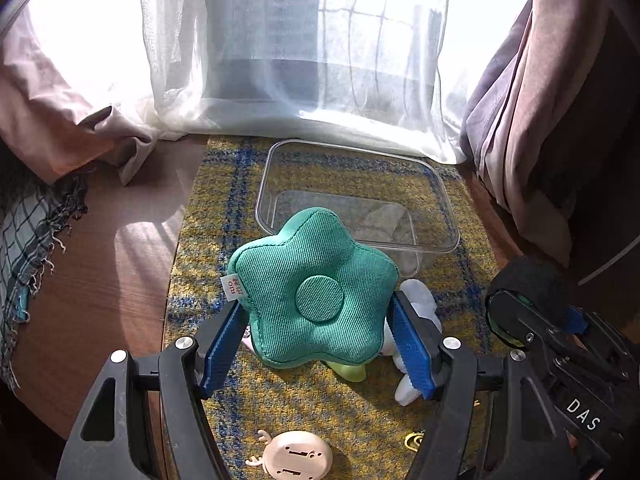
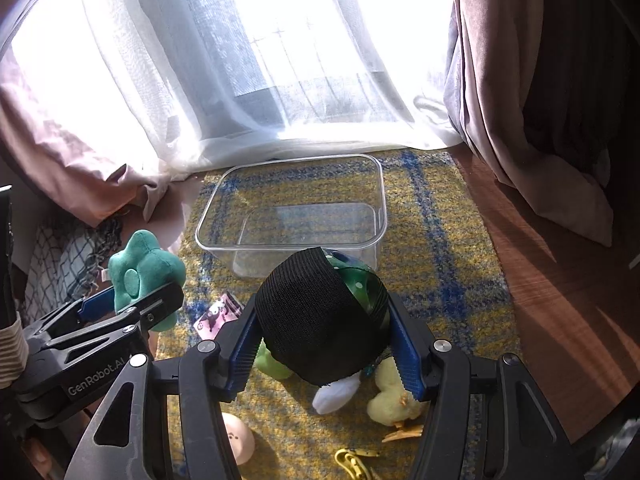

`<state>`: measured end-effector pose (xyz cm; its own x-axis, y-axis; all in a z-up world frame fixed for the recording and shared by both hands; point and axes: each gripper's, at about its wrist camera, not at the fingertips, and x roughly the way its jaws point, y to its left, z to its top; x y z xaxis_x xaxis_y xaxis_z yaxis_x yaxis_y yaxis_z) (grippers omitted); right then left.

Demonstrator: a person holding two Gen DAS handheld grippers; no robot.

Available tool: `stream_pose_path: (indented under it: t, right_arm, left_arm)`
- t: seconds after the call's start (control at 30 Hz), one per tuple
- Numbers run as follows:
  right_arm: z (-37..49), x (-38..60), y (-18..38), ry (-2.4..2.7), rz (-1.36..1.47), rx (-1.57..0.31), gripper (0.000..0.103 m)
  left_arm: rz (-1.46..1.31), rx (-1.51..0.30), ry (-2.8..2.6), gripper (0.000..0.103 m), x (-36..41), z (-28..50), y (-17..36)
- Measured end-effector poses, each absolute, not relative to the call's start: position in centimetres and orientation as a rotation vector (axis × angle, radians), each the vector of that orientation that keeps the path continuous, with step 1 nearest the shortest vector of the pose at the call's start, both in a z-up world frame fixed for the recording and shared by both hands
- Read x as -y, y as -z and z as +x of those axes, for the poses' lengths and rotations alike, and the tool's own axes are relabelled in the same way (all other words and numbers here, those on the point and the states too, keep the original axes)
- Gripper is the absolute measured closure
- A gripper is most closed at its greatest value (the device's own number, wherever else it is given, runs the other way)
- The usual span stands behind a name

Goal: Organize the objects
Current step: 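Carry the teal cushion over the clear box with the left gripper while the right carries the black ball there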

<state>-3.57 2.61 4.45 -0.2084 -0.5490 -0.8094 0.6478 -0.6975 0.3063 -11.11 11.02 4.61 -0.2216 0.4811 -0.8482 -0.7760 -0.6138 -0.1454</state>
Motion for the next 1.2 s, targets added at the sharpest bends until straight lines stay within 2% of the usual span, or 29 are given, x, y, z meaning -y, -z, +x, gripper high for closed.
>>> stream_pose_path:
  t: [0.7,0.87,1.2]
  right_arm:
    - [-8.1,1.6,-6.5,1.945,1.243,-0.098,0.044]
    - [-9.6,3.2,-5.7,1.893,1.319,-0.066,0.044]
    - [-12.8,7.5,-2.7,1.833,1.473,-0.125,0.044]
  left_arm:
    - [-1.23,-0.411,-1.83,0.033,-16.3,-14.7,-5.8]
    - [-1.29,-0.428,-1.74,0.033,-18.1,-16.2,-4.8]
    - [-1.387,-0.45,-1.696,0.033,-22.1,-19.2,-1.7]
